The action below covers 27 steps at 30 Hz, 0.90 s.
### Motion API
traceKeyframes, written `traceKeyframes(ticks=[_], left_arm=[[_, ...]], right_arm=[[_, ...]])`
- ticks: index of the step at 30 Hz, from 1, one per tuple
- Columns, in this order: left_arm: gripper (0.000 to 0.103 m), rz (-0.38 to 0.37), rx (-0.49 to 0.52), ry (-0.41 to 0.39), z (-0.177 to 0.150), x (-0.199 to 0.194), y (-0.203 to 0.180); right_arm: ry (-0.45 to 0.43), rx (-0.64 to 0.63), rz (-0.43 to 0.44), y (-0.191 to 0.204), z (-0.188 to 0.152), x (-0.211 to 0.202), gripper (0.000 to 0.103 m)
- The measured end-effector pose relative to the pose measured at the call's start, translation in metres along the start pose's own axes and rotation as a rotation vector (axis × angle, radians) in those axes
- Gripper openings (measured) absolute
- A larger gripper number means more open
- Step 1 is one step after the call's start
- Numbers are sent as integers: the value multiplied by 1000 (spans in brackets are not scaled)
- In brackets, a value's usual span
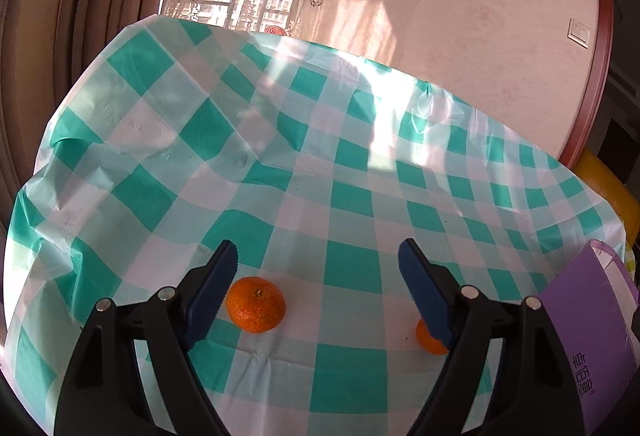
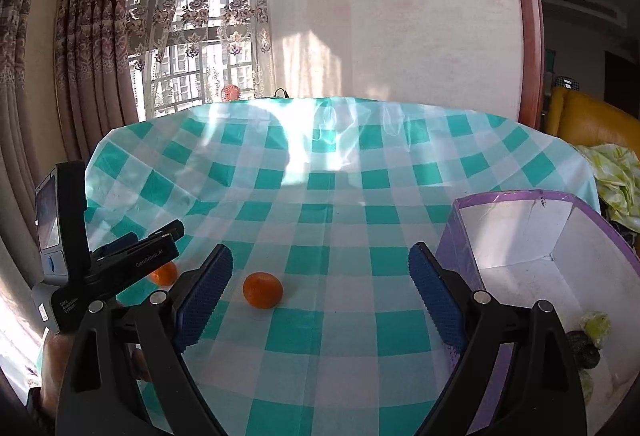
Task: Organize fruits
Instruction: 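Grasp an orange with the right tool while the left tool grasps another orange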
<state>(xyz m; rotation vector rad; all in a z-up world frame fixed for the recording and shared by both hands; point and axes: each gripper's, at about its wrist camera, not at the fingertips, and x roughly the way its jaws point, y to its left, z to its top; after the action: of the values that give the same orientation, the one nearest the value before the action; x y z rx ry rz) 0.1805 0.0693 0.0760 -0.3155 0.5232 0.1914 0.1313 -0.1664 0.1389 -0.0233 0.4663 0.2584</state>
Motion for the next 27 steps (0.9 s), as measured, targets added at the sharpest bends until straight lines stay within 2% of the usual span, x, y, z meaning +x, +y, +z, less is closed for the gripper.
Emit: traceKeyframes(ticks=[11, 15, 18, 27], left_arm=[[82, 65, -77, 86, -11, 20, 34], [73, 72, -88, 139, -16, 29, 40], [71, 59, -110, 157, -18, 32, 45], [67, 68, -91, 230, -21, 43, 41]], right_arm=[[55, -17, 41, 27, -19, 49, 87], [97, -8, 48, 31, -24, 67, 87], [120, -12, 49, 35, -26, 78, 87], [218, -12, 59, 40, -35, 109, 87]])
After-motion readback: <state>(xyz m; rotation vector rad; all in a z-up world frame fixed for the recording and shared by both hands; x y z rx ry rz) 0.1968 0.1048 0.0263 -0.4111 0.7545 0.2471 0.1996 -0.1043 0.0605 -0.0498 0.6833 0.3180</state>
